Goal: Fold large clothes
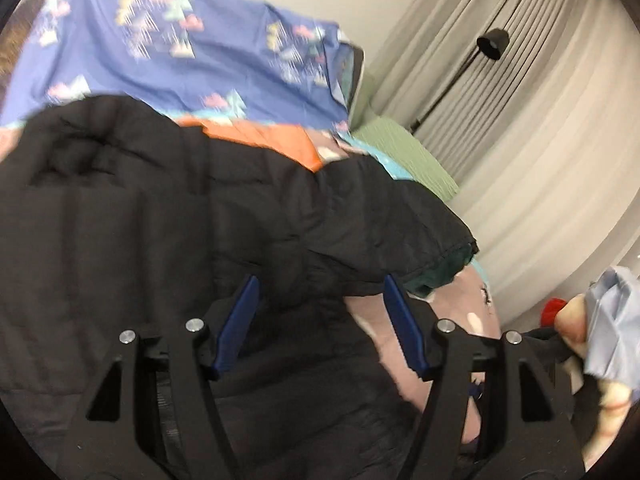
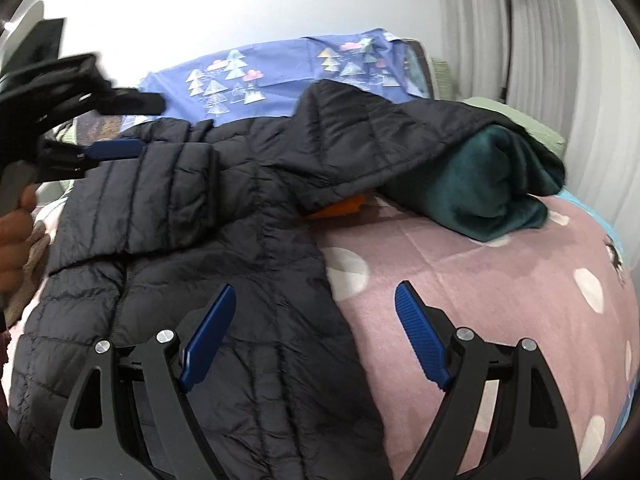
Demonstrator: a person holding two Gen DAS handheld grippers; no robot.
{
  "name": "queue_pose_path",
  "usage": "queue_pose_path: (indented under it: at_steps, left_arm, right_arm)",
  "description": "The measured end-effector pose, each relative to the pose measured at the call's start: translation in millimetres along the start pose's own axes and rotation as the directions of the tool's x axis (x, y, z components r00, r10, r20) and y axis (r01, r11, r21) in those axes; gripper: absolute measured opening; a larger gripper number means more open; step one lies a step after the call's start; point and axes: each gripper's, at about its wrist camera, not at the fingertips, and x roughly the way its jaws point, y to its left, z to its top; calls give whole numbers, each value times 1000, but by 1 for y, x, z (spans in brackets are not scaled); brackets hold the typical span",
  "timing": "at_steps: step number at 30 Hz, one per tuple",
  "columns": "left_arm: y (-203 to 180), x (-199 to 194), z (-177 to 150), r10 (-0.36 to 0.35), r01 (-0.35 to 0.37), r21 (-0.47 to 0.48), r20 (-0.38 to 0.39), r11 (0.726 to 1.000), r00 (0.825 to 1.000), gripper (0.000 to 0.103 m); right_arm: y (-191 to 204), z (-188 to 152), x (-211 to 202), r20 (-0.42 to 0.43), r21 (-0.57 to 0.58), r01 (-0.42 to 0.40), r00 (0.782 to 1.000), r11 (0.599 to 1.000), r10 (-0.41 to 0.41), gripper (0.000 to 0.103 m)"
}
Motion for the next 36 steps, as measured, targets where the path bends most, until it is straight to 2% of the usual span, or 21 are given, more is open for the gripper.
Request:
queue_pose_path:
  at_steps: [1, 3, 7, 8, 9, 12, 17, 19, 20, 23, 24, 26, 27, 28, 30, 32, 36]
  left_arm:
    - [6, -10, -2, 17, -17, 2, 19, 1000, 1000, 62]
    - [22, -32, -16, 80, -80, -4, 53, 997, 995, 51]
    - [68, -56, -39, 166, -162, -67, 48, 985, 985, 41]
    - [84, -56, -45, 181, -177, -97, 30, 979, 983, 36]
    - [94, -57, -50, 189, -186, -117, 17, 976, 982, 33]
    - [125, -55, -61, 220, -221, -169, -23, 960, 975, 30]
    - [145, -23, -63, 212, -221, -185, -70, 957, 975, 30]
    - [142, -13, -60, 211, -221, -170, -74, 960, 975, 30]
    - [139, -10, -59, 211, -220, -164, -75, 961, 975, 31]
    - [125, -8, -53, 174, -178, -134, -40, 975, 984, 31]
    - [120, -10, -53, 164, -166, -121, -25, 979, 986, 35]
    - [109, -10, -50, 138, -137, -88, 8, 987, 990, 43]
    - [106, -6, -50, 142, -141, -78, 9, 987, 990, 44]
    - [105, -2, -51, 152, -152, -74, -3, 986, 988, 44]
    - [109, 16, -53, 181, -184, -76, -48, 980, 982, 42]
    - [117, 27, -57, 205, -211, -99, -67, 973, 977, 37]
    - [122, 27, -62, 168, -175, -136, -55, 975, 984, 37]
  right_arm:
    - [3, 3, 2, -2, -6, -24, 1000, 1000, 24, 82]
    - [12, 15, 11, -4, -28, -87, 996, 996, 87, 82]
    - [33, 39, 38, -32, -72, -175, 984, 982, 173, 82]
    - [40, 46, 49, -42, -85, -188, 982, 979, 185, 79]
    - [47, 51, 59, -53, -92, -193, 981, 977, 189, 72]
    - [63, 65, 87, -102, -76, -226, 971, 971, 218, 61]
    - [76, 72, 138, -230, -11, -255, 942, 967, 245, 61]
    - [80, 77, 146, -256, -47, -255, 938, 966, 235, 18]
    - [79, 80, 145, -247, -65, -246, 943, 967, 223, 4]
    - [62, 103, 128, -109, -37, -171, 980, 985, 167, 4]
    - [54, 109, 128, -89, -12, -136, 987, 991, 134, 4]
    - [47, 107, 143, -157, 21, -130, 979, 991, 132, 7]
    - [42, 102, 154, -229, 44, -142, 962, 989, 148, 12]
    - [39, 98, 155, -253, 69, -156, 953, 985, 168, 15]
    - [23, 93, 142, -252, 127, -179, 945, 976, 207, 29]
    - [4, 93, 119, -190, 153, -196, 956, 969, 224, 35]
    - [-70, 110, 66, -27, 238, -157, 985, 958, 168, 36]
